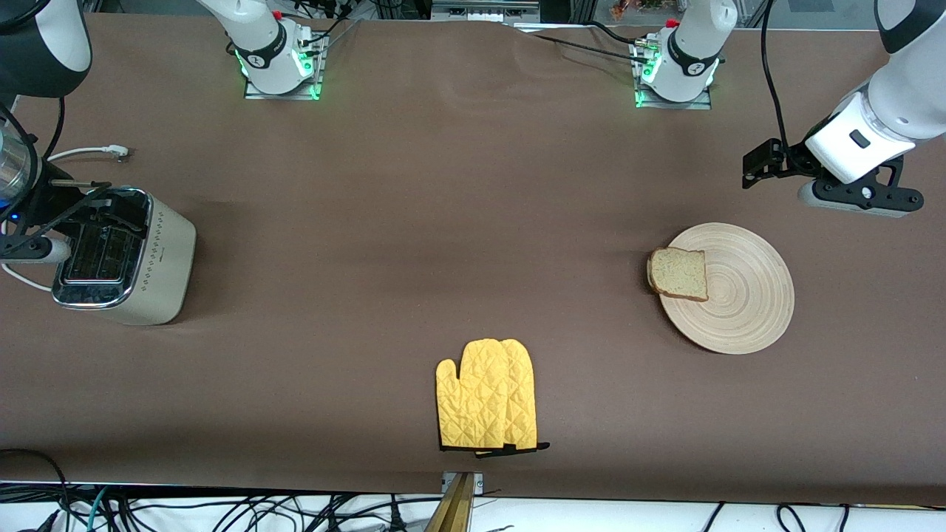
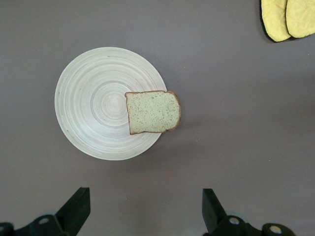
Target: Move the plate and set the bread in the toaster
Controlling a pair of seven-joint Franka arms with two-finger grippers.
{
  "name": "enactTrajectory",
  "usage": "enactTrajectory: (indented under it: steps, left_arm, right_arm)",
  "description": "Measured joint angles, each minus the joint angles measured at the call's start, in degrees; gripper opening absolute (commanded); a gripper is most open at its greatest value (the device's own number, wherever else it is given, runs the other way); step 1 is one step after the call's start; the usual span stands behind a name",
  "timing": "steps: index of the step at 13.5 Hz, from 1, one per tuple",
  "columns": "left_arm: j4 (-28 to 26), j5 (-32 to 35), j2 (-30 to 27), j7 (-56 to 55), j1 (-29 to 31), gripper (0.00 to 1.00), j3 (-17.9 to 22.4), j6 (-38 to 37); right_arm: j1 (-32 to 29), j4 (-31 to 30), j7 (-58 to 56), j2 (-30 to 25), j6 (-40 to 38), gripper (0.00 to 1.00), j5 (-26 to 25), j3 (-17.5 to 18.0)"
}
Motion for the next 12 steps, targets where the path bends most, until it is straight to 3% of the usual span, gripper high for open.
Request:
enactTrajectory:
  steps: [8, 12]
  left_arm:
    - [-0.01, -0.01, 0.65, 0.14, 0.12, 1.0, 0.02, -1.49]
    - [0.27, -4.19, 2.41, 8.81, 8.19, 1.0, 0.4, -1.48]
  right_arm:
    - [0.0, 0.0, 0.0, 0.0, 0.0, 1.0, 0.0, 0.0]
    - [0.0, 0.0, 0.0, 0.0, 0.0, 1.0, 0.0, 0.03]
